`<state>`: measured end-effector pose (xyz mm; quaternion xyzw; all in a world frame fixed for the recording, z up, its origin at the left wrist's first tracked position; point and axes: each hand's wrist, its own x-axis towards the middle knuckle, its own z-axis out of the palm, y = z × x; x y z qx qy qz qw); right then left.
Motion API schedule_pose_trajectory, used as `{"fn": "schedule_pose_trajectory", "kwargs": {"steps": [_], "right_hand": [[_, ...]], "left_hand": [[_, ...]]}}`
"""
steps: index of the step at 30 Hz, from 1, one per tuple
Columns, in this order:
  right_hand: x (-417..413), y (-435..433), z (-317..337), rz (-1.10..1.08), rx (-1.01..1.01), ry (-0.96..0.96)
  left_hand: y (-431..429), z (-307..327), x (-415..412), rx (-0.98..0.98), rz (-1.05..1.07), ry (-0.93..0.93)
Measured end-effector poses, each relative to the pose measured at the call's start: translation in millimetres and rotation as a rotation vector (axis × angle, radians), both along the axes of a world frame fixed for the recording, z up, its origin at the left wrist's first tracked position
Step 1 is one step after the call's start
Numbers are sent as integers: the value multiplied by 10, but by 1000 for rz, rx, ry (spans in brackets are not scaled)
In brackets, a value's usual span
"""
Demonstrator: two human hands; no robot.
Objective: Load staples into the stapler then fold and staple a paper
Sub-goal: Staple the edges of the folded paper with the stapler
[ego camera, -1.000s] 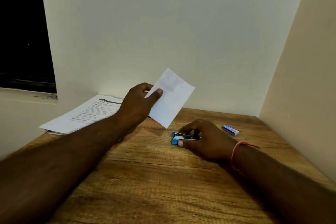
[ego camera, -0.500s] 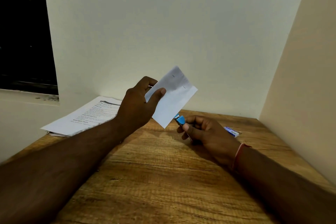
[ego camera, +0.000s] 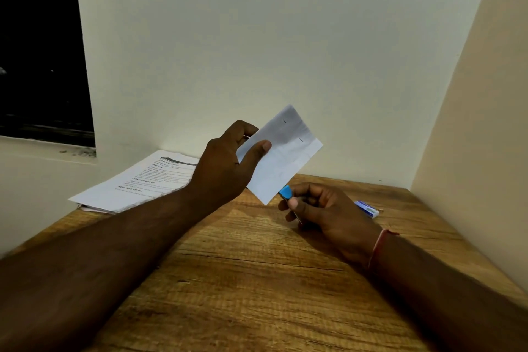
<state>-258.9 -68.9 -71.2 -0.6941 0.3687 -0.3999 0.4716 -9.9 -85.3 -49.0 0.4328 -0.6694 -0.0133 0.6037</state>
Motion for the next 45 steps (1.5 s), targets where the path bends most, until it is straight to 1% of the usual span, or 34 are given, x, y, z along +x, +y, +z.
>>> {"fn": "schedule_pose_trajectory", "kwargs": {"steps": [6,13,18,23,45], "right_hand": [[5,15,5,37,19,-15],[15,12,12,37,19,-26],[16,8,-12,54,16,-5],[27,22,-11,38,-29,31],[43,11,-40,1,-55,42]], "left_hand": [[21,7,-7,-8,56,-59],[92,21,-40,-4,46,-113],[144,29,-102,-1,18,-105],[154,16,-136,3,18,-121],[177,-8,-171,9,16,-125]]}}
